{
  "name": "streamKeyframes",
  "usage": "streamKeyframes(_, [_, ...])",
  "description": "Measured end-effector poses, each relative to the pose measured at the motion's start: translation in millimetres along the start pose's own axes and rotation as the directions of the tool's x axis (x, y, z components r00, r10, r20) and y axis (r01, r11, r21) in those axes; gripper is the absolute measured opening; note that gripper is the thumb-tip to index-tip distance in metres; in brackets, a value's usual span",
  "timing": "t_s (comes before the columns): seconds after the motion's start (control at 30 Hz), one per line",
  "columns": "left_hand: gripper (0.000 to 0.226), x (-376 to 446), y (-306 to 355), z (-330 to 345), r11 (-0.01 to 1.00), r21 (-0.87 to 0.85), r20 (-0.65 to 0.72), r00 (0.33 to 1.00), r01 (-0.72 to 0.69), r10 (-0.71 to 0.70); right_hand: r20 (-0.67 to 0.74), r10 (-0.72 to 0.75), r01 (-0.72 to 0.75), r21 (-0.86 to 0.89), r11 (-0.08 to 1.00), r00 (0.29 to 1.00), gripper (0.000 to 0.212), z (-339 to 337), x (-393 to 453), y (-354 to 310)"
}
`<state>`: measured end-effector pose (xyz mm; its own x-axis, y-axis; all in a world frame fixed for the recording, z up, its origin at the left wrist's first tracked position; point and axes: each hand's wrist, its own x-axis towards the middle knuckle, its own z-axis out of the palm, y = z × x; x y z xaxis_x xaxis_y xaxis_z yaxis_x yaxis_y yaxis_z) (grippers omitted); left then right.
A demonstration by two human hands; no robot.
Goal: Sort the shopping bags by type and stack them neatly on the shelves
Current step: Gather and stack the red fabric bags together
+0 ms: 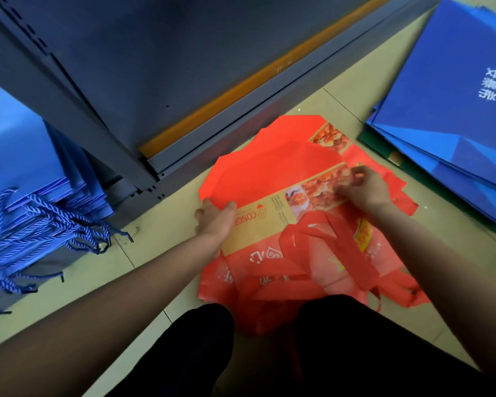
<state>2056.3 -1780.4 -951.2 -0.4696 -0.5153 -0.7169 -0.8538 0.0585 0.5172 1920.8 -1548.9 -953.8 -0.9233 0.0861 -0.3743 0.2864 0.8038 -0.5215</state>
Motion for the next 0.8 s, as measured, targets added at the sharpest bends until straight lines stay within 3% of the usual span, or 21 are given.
streamKeyframes(0.13, [0.087,25,-9,1,0.965,-0.245,0.067,0.995,0.092,-0.078,-0.221,-0.136,0.149,0.042,0.988,0.966,0.028,-19,12,-29])
streamKeyframes(0.27, [0.092,55,-27,11,0.965,-0.235,0.114,0.989,0.117,-0.092,-0.328,-0.204,0.232,0.048,0.972,0.922,0.024,-39,28,-74])
streamKeyframes(0.4, [0.085,30,-4,0,0.957,-0.257,0.154,0.984,0.131,-0.094,-0.248,-0.172,0.159,-0.07,0.985,0.953,0.023,-62,49,-84])
streamKeyframes(0.47, [0.07,21,2,-1,0.944,-0.284,0.202,0.973,0.166,-0.111,-0.109,-0.067,0.045,-0.19,0.981,0.992,0.021,-74,58,-66])
streamKeyframes(0.53, [0.071,28,-1,3,0.941,-0.293,0.183,0.976,0.17,-0.12,-0.032,0.054,-0.06,-0.266,0.962,0.998,0.02,-75,54,-44])
streamKeyframes(0.67, [0.085,79,-27,28,0.941,-0.303,0.185,0.978,0.15,-0.096,0.163,0.179,-0.175,-0.043,0.984,0.97,0.021,-42,37,-10])
streamKeyframes(0.8, [0.046,10,7,1,0.94,-0.301,0.221,0.97,0.162,-0.097,-0.018,0.179,-0.178,0.07,0.982,0.984,0.017,-48,87,7])
